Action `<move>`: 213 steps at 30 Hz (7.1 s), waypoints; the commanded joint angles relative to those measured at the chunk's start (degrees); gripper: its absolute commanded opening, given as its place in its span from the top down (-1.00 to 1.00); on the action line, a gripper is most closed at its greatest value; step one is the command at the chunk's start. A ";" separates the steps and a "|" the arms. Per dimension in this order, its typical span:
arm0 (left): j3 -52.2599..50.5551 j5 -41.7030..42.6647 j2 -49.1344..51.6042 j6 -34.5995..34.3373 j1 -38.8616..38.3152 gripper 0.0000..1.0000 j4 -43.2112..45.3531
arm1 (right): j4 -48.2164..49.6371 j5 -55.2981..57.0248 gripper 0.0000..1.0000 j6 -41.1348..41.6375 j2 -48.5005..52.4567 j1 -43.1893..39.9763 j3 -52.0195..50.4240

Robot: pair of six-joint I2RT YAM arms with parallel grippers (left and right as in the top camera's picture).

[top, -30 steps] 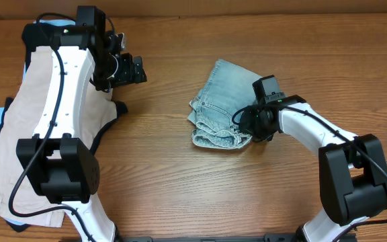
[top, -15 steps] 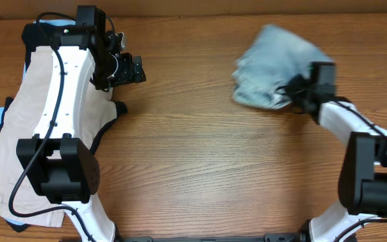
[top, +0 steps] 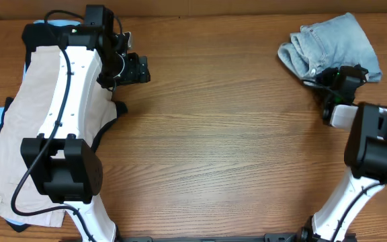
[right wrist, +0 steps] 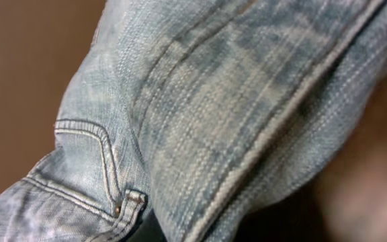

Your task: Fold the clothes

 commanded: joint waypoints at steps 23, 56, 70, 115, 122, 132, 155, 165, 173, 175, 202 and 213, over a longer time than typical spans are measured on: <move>0.46 -0.33 -1.18 1.07 -1.95 -0.74 1.55 | -4.63 -8.63 -1.00 -1.68 1.75 0.44 18.95; 0.46 -1.64 -1.18 1.07 -1.95 -1.00 1.16 | -58.21 -20.90 -1.00 -9.97 -70.51 0.57 18.95; 0.46 -1.66 -1.18 1.07 -1.95 -1.00 1.18 | -64.92 -20.87 -1.00 -9.97 -68.78 0.81 18.51; 0.46 -1.64 -1.18 1.07 -1.95 -0.99 1.18 | -36.13 2.93 -1.00 -30.23 -125.52 20.13 -61.75; 0.46 -1.64 -1.18 1.09 -1.95 -1.00 1.18 | -36.20 2.86 -1.00 -30.34 -125.52 20.13 -61.75; 0.46 -1.64 -1.18 1.07 -1.95 -1.00 1.18 | -36.22 1.18 -1.00 -30.27 -125.48 20.13 -61.72; 0.46 -8.87 -4.22 1.09 -2.12 -0.99 0.79 | -36.22 1.18 -1.00 -30.27 -125.48 20.13 -61.72; -0.85 -17.35 -19.74 2.64 -2.16 -1.00 2.67 | -36.22 1.18 -1.00 -30.27 -125.48 20.13 -61.72; -23.85 -18.95 -36.81 6.88 -1.20 -1.00 30.69 | -36.22 1.18 -1.00 -30.27 -125.48 20.13 -61.72; -32.76 -18.21 -41.46 6.93 -0.72 -1.00 38.64 | -36.22 1.18 -1.00 -30.27 -125.48 20.13 -61.72; -105.46 -13.20 -101.46 6.71 3.63 -1.00 74.01 | -36.22 1.18 -1.00 -30.27 -125.48 20.13 -61.72; -108.17 -17.49 -110.99 6.91 5.53 -1.00 70.47 | -36.22 1.18 -1.00 -30.27 -125.48 20.13 -61.72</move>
